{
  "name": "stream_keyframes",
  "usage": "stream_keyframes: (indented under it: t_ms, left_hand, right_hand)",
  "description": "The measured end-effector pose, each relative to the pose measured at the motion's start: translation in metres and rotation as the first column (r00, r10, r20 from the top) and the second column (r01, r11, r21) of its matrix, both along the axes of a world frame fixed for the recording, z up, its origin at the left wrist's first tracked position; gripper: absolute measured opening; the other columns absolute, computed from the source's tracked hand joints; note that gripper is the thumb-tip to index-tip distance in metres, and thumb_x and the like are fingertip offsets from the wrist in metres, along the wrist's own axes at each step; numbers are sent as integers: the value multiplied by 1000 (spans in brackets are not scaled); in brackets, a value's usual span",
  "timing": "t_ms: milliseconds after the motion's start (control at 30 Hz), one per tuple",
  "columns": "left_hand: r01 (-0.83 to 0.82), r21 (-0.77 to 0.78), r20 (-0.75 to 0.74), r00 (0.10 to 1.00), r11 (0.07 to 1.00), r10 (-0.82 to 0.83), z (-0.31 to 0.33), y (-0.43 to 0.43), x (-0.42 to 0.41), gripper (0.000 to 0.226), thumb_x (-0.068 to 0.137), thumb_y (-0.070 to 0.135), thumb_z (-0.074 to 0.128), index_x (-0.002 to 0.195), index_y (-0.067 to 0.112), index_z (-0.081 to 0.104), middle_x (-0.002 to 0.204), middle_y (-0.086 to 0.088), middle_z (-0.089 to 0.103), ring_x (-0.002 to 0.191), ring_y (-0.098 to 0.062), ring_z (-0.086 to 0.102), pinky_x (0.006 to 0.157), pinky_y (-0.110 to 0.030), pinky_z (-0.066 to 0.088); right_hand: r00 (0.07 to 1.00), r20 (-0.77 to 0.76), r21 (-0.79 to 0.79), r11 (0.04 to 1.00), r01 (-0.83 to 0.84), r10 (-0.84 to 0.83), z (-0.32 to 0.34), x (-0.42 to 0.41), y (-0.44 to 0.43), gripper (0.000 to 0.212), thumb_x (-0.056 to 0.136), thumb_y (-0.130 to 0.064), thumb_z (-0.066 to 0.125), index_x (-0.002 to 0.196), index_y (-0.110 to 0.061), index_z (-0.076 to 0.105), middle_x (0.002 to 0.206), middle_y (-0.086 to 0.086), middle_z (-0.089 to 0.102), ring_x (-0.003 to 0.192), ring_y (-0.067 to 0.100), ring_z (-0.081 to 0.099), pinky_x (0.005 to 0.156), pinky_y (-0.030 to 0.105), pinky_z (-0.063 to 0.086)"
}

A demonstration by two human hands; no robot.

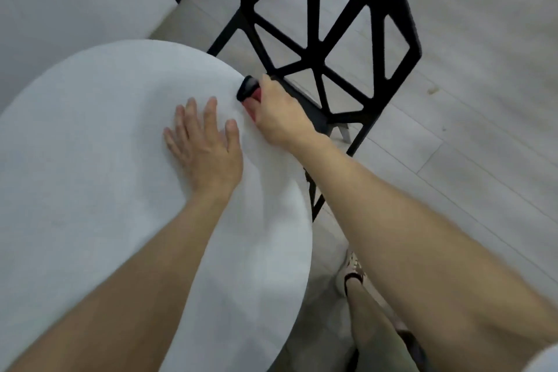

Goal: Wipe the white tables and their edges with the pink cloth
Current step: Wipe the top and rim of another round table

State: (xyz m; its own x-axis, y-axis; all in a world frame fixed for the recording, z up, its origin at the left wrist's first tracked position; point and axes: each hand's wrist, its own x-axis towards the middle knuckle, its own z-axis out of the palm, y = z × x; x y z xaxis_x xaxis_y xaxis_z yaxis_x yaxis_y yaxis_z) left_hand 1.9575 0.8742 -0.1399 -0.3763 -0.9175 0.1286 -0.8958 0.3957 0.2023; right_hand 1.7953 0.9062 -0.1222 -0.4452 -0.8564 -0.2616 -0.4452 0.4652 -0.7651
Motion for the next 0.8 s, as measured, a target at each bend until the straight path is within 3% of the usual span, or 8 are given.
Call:
stream_keyframes:
  t_ms: [167, 267, 367, 433, 533, 600, 733, 800]
  left_hand:
    - [-76, -24, 102, 992, 997, 78, -7, -1, -8, 61, 108, 52, 39, 164, 32, 39, 175, -6, 30, 164, -28, 21, 131, -61, 15]
    - [-73, -36, 98, 992, 997, 76, -3, 0, -12, 61, 107, 50, 43, 164, 28, 43, 174, -8, 33, 164, -31, 25, 129, -63, 17]
    - [-75, -22, 121, 990, 997, 77, -1, 0, -16, 61, 107, 49, 45, 163, 26, 45, 174, -9, 34, 163, -32, 26, 129, -64, 17]
    - [-92, -13, 124, 988, 996, 92, 0, 2, -17, 61, 106, 49, 47, 163, 28, 45, 173, -8, 35, 163, -30, 26, 129, -64, 18]
    - [-97, -15, 112, 989, 995, 98, 2, -1, -18, 60, 105, 47, 50, 162, 28, 48, 172, -8, 38, 163, -30, 28, 128, -64, 20]
    - [-93, -18, 104, 990, 995, 95, 1, -2, -18, 60, 104, 45, 52, 161, 27, 50, 172, -9, 38, 162, -31, 29, 128, -65, 21]
    - [-88, 13, 141, 986, 996, 85, 1, 0, -19, 62, 105, 47, 50, 164, 27, 45, 176, -8, 31, 165, -31, 24, 127, -67, 20]
    - [-79, 29, 130, 989, 996, 75, 1, -1, -20, 63, 105, 48, 49, 165, 26, 44, 176, -9, 29, 165, -32, 23, 127, -68, 19]
  right_hand:
    - [978, 169, -28, 992, 125, -119, 2, 24, 76, 20, 106, -33, 55, 126, -30, 55, 114, -6, 61, 105, 19, 63, 89, 47, 56]
    - [991, 128, 18, 999, 35, -37, 15, 22, 106, 16, 103, -30, 56, 115, -39, 50, 99, -12, 62, 95, 14, 63, 83, 42, 54]
    - [998, 57, -27, 999, -37, 38, 0, -8, 16, 19, 107, -33, 57, 124, -25, 55, 116, 0, 64, 103, 21, 64, 82, 37, 49]
    - [979, 22, -26, 979, -200, 201, -7, -18, -74, 32, 110, -32, 56, 132, -10, 54, 126, 11, 62, 112, 34, 62, 81, 40, 41]
    - [938, -5, -20, 938, -346, 346, -12, -19, -149, 31, 111, -30, 55, 131, -7, 52, 124, 14, 62, 112, 38, 61, 81, 44, 41]
    - [944, 42, -51, 944, -326, 328, -6, -20, -133, 25, 110, -31, 56, 128, -13, 55, 121, 7, 65, 109, 31, 63, 83, 44, 47]
    - [962, 165, -4, 976, -219, 216, 10, -38, -26, 10, 109, -37, 55, 118, -36, 55, 111, -14, 67, 96, 3, 66, 74, 19, 45]
    - [954, 107, 11, 960, -281, 278, 15, -43, -3, 10, 109, -36, 56, 119, -35, 54, 110, -15, 67, 95, 3, 66, 75, 23, 46]
